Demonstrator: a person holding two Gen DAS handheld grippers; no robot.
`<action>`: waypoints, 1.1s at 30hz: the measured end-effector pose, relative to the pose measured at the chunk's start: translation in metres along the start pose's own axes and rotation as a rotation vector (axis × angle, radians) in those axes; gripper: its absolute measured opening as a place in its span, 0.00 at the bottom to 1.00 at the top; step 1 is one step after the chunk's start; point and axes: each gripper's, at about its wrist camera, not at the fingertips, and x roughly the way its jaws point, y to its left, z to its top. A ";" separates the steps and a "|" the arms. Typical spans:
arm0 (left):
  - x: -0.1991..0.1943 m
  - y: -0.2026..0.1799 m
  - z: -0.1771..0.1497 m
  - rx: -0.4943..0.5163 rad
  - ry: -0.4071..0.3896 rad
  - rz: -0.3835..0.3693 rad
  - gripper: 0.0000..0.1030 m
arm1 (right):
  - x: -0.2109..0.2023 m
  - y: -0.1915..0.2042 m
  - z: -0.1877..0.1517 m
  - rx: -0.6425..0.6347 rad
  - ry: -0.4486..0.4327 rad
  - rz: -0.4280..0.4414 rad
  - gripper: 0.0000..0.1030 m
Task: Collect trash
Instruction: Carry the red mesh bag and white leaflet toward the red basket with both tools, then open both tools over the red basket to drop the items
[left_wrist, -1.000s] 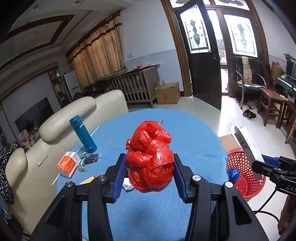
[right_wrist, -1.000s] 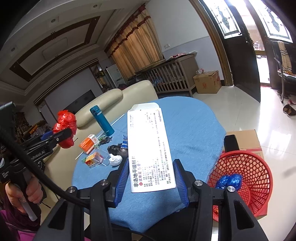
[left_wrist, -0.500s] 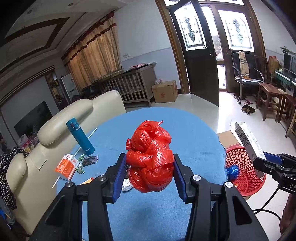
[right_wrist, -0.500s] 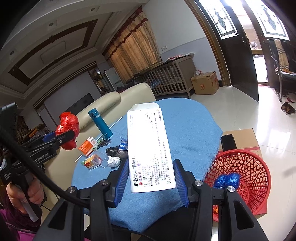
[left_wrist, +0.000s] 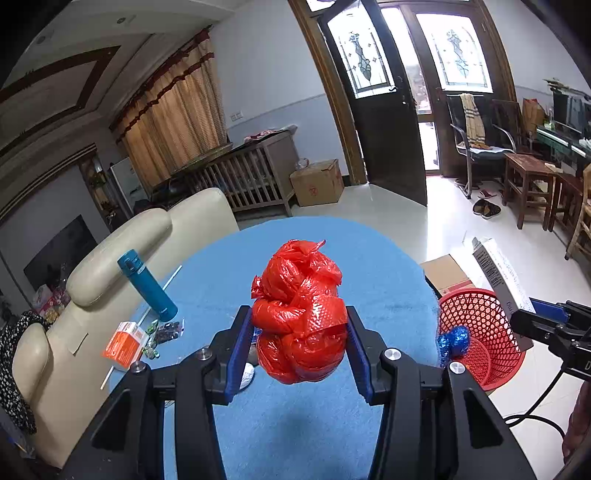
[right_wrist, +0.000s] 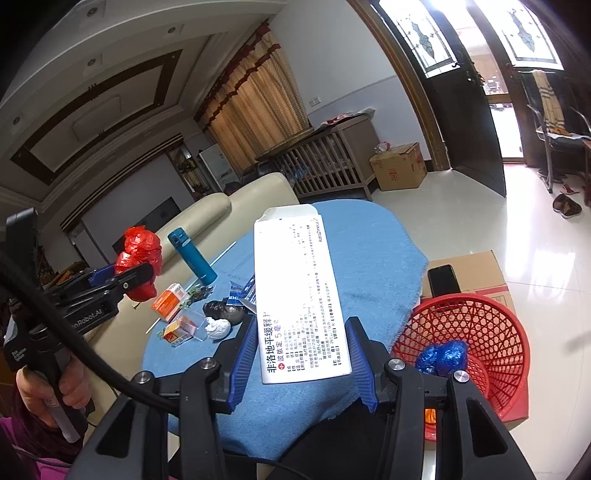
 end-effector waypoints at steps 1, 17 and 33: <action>0.001 -0.002 0.001 0.005 -0.001 -0.004 0.49 | -0.002 -0.003 0.000 0.005 -0.007 -0.004 0.49; 0.028 -0.058 0.017 0.080 0.052 -0.216 0.49 | -0.039 -0.073 -0.010 0.146 -0.060 -0.118 0.49; 0.104 -0.178 0.027 0.238 0.255 -0.477 0.52 | 0.002 -0.176 -0.056 0.446 0.041 -0.194 0.51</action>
